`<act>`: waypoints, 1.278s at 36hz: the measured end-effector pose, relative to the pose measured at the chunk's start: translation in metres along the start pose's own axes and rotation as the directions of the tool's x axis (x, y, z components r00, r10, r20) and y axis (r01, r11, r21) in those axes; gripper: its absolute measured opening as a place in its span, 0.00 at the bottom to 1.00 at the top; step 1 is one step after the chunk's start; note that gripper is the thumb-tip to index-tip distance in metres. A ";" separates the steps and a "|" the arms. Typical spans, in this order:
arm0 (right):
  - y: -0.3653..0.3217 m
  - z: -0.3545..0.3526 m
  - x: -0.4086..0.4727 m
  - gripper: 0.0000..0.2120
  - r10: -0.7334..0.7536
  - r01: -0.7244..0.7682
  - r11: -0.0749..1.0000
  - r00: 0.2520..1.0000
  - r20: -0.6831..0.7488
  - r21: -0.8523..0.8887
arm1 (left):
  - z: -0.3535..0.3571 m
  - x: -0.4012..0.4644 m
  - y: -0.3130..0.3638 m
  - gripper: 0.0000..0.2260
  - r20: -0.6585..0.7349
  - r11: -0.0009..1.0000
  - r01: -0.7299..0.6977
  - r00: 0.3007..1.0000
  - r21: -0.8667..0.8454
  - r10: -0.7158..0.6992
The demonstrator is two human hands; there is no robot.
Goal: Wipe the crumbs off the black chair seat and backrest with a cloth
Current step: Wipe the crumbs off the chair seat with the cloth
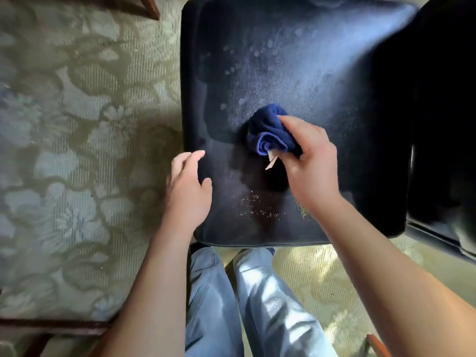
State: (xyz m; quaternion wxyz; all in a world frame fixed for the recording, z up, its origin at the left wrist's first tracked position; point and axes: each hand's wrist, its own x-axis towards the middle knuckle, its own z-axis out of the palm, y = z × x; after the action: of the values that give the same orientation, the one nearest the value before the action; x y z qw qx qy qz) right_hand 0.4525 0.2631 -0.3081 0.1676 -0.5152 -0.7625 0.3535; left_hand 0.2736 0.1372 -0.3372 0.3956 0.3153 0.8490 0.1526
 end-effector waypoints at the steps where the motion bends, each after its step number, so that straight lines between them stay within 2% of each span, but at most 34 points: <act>1: 0.000 0.003 0.003 0.22 0.014 -0.014 1.000 1.000 -0.007 -0.008 | 0.000 -0.001 -0.003 0.24 0.016 1.000 -0.003 1.000 0.002 0.003; 7: -0.005 0.024 -0.004 0.23 0.001 0.000 0.995 1.000 0.015 -0.100 | -0.001 0.002 -0.006 0.24 0.025 1.000 -0.002 1.000 -0.009 0.002; 10: -0.007 0.032 -0.016 0.22 -0.100 0.124 0.984 0.978 0.181 -0.126 | -0.001 0.005 -0.011 0.24 0.025 1.000 -0.018 1.000 -0.025 0.018; 13: -0.010 0.034 -0.025 0.17 -0.267 0.315 0.946 0.890 0.369 -0.075 | -0.002 0.009 -0.013 0.24 0.008 0.998 -0.026 1.000 -0.061 0.027; 15: -0.013 0.031 -0.028 0.17 -0.318 0.371 0.927 0.848 0.424 -0.048 | -0.003 0.010 -0.014 0.24 0.003 0.997 -0.034 0.999 -0.065 0.034; 18: -0.017 0.026 -0.025 0.18 -0.311 0.361 0.931 0.863 0.397 -0.056 | -0.006 0.010 -0.015 0.23 0.001 0.996 -0.045 0.999 -0.082 0.046; 23: -0.031 0.026 -0.001 0.21 -0.200 0.226 0.966 0.961 0.189 -0.127 | -0.010 0.012 -0.018 0.21 -0.005 0.994 -0.039 0.999 -0.105 0.039; 27: -0.039 0.042 0.025 0.22 -0.108 0.123 0.979 0.989 0.097 -0.160 | -0.015 0.010 -0.021 0.22 0.046 0.987 0.030 0.999 -0.160 -0.023; 29: -0.042 0.053 0.028 0.22 -0.108 0.126 0.977 0.988 0.110 -0.173 | -0.017 0.009 -0.024 0.23 0.091 0.975 0.068 0.995 -0.212 -0.050; 32: -0.046 0.065 0.019 0.22 -0.145 0.172 0.964 0.980 0.139 -0.205 | -0.018 0.011 -0.030 0.25 0.150 0.921 0.102 0.988 -0.375 -0.048; 34: -0.047 0.067 0.004 0.20 -0.190 0.235 0.950 0.958 0.217 -0.207 | -0.018 0.013 -0.034 0.26 0.167 0.881 0.125 0.984 -0.457 -0.053; 37: -0.049 0.066 -0.024 0.16 -0.262 0.361 0.915 0.873 0.412 -0.183 | -0.021 0.013 -0.037 0.29 0.197 0.873 0.128 0.980 -0.470 -0.038; 40: -0.048 0.061 -0.036 0.18 -0.256 0.377 0.912 0.833 0.491 -0.163 | -0.024 0.015 -0.041 0.31 0.246 0.882 0.135 0.969 -0.451 -0.022; 43: -0.054 0.056 -0.030 0.19 -0.285 0.382 0.912 0.851 0.441 -0.148 | -0.028 0.017 -0.044 0.33 0.265 0.883 0.127 0.964 -0.452 -0.003; 46: -0.057 0.058 -0.017 0.21 -0.264 0.320 0.926 0.929 0.260 -0.203 | -0.031 0.018 -0.043 0.34 0.266 0.888 0.126 0.964 -0.441 -0.005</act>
State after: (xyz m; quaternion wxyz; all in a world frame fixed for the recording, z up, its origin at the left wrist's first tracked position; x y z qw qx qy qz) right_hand 0.3854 0.2142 -0.3062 0.0659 -0.3677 -0.8825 0.2857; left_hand 0.2231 0.1162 -0.3500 0.5701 0.2020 0.7413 0.2910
